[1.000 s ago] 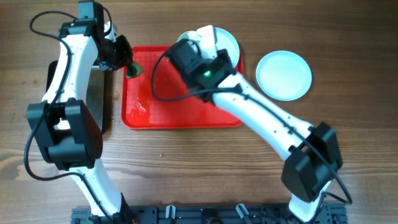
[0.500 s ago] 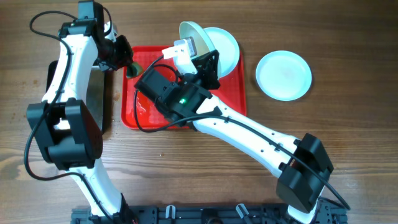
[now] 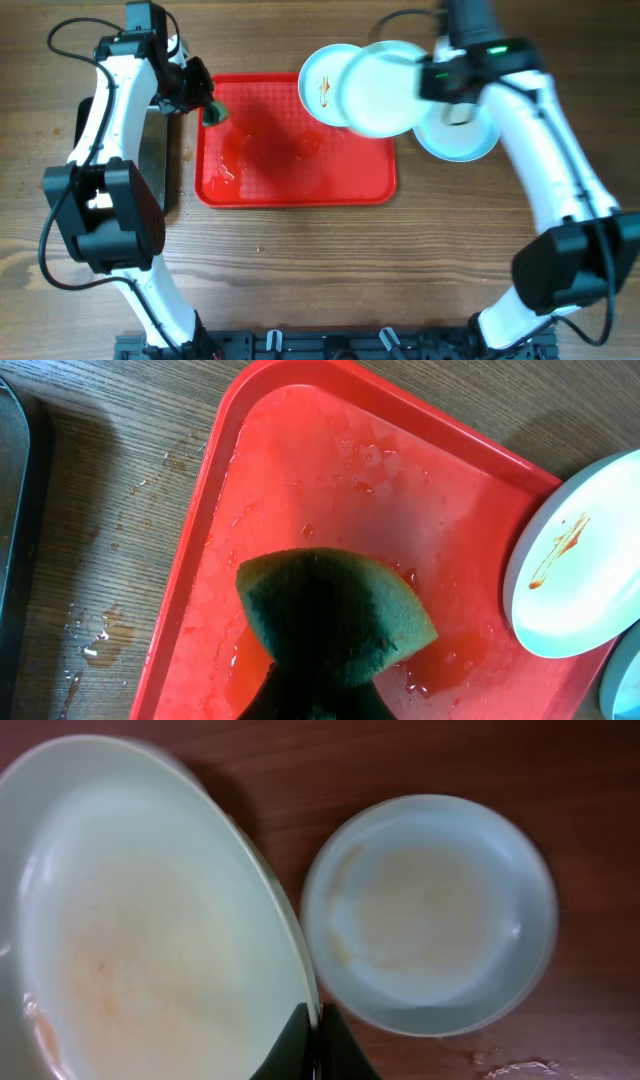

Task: Clean dirty plates on tray and stack at the side
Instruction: 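Carry the bottom plate right and stack it on the first plate, then drag the last plate to the tray center and grip its rim with right gripper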

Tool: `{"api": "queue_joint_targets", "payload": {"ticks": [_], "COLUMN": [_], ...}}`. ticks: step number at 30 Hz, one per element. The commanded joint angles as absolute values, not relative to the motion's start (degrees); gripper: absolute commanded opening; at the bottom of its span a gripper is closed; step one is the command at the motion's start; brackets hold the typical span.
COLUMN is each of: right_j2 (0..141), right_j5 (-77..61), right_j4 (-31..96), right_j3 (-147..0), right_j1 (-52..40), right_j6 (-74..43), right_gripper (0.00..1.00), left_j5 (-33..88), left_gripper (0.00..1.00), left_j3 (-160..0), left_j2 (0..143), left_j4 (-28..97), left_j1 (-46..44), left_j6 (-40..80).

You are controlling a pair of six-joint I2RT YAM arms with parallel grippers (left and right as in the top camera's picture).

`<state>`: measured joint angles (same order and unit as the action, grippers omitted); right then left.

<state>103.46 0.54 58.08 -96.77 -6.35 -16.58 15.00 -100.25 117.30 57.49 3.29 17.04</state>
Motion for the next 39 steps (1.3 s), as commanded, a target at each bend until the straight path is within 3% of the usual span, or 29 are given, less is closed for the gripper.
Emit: {"api": "queue_joint_targets", "payload": {"ticks": [1, 6, 13, 14, 16, 19, 22, 29, 31, 33, 34, 39], "right_j2": [102.0, 102.0, 102.02, 102.02, 102.02, 102.0, 102.0, 105.8, 111.22, 115.35, 116.73, 123.57], "right_j5": [-6.42, -6.92, -5.58, -5.56, -5.96, -13.06, -23.31, -14.52, -15.68, -15.4, -15.42, -16.14], "right_j4": [58.39, 50.65, 34.81, 33.34, 32.58, 30.35, 29.54, 34.74, 35.05, 35.66, 35.83, 36.53], "right_j3": [-94.32, -84.05, -69.3, -68.18, -67.35, -67.64, -72.62, -90.0, -91.7, -92.09, -92.09, -92.09], "right_j1": [3.97, 13.52, 13.85, 13.76, 13.72, 13.72, 11.55, -8.84, -11.73, -13.28, -13.69, -14.39], "right_j6": [-16.56, -16.73, -24.43, -24.43, -24.34, -20.53, -19.55, -27.38, -31.94, -36.49, -37.82, -43.51], "right_gripper": [0.04, 0.04, 0.05, 0.13, 0.51, 0.63, 0.64, 0.68, 0.61, 0.44, 0.41, 0.37], "left_j5": [14.87, 14.87, 14.87, 14.87, 14.9, 14.9, 14.9, 14.9, 14.87, 14.87, 14.87, 14.9], "left_gripper": [0.04, 0.04, 0.04, 0.04, 0.04, 0.04, 0.04, 0.04, 0.04, 0.04, 0.04, 0.04], "left_j3": [-101.16, -101.16, -101.14, -101.14, -101.16, -101.14, -101.16, -101.16, -101.16, -101.14, -101.16, -101.14], "left_j2": [116.27, 116.27, 116.27, 116.27, 116.27, 116.27, 116.27, 116.27, 116.27, 116.27, 116.27, 116.27], "left_j4": [57.52, 57.47, 57.49, 57.49, 57.49, 57.49, 57.49, 57.49, 57.47, 57.49, 57.49, 57.52], "left_j1": [3.01, 3.01, 3.01, 3.01, 3.01, 3.01, 3.01, 3.01, 3.01, 3.01, 3.01, 3.01], "left_j6": [16.95, 16.95, 16.95, 16.95, 16.95, 16.95, 16.95, 16.95, 16.95, 16.93, 16.93, 16.95]}}
